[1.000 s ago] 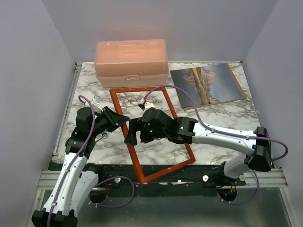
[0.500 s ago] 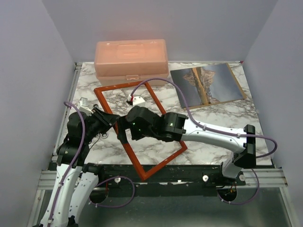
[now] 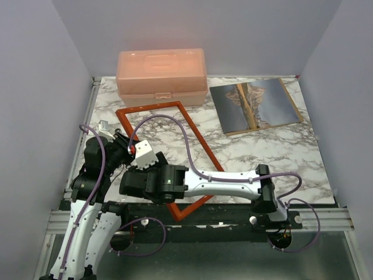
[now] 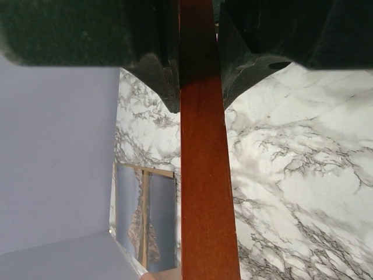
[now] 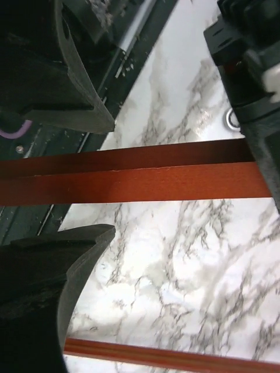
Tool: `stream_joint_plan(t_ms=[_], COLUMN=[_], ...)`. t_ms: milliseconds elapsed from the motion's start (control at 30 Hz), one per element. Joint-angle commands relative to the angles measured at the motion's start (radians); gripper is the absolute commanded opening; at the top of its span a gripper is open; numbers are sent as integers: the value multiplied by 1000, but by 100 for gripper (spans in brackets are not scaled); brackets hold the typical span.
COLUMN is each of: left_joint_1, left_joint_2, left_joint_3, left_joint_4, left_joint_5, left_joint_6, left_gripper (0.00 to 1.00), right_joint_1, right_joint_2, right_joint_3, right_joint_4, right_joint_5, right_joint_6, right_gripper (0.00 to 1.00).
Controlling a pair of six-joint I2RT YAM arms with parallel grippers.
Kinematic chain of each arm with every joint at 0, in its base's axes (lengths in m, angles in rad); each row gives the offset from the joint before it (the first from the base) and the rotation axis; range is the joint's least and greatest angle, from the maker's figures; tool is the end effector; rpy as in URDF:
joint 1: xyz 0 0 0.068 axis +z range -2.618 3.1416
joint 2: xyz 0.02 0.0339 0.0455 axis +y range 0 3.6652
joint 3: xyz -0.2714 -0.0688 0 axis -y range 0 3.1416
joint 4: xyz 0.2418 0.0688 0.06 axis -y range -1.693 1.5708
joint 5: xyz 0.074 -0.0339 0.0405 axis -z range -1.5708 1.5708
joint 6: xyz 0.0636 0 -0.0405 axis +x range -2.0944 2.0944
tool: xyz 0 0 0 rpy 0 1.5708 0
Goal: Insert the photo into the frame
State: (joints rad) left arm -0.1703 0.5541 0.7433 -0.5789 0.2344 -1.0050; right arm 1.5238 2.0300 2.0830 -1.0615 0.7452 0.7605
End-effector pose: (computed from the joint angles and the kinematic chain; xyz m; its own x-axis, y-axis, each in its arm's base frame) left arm 0.1365 -0.0385 0.3091 -0.5186 -0.7439 -0.4214 -0.1142 0.5487 -0.8282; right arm 0.0639 0.4404 0.3274 -0.5231 -0.3396 -0.7817 -0.4922 0.8692 -0.0482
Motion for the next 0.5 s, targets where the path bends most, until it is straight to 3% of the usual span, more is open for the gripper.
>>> stream_joint_plan(t_ms=[0, 100, 300, 367, 433, 467], left_joint_1=[2, 3, 2, 3, 3, 3], left_joint_2=[-2, -3, -7, -11, -16, -19], left_joint_3=[-15, -18, -20, -21, -17, -15], left_joint_4=[-1, 1, 2, 5, 9, 13], left_joint_5=[-15, -12, -6, -1, 8, 12], left_joint_6=[43, 40, 41, 44, 53, 59], left_gripper=[0, 0, 2, 17, 40, 57], right_joint_1=[38, 49, 55, 55, 55, 54], right_joint_2=[108, 151, 128, 112, 94, 85], right_joint_3=[141, 200, 175, 157, 136, 125], right_joint_4=[-278, -349, -311, -278, -244, -224], right_joint_5=[278, 325, 326, 311, 292, 281], right_joint_6=[129, 163, 144, 122, 101, 90], right_gripper=[63, 44, 20, 11, 3, 1])
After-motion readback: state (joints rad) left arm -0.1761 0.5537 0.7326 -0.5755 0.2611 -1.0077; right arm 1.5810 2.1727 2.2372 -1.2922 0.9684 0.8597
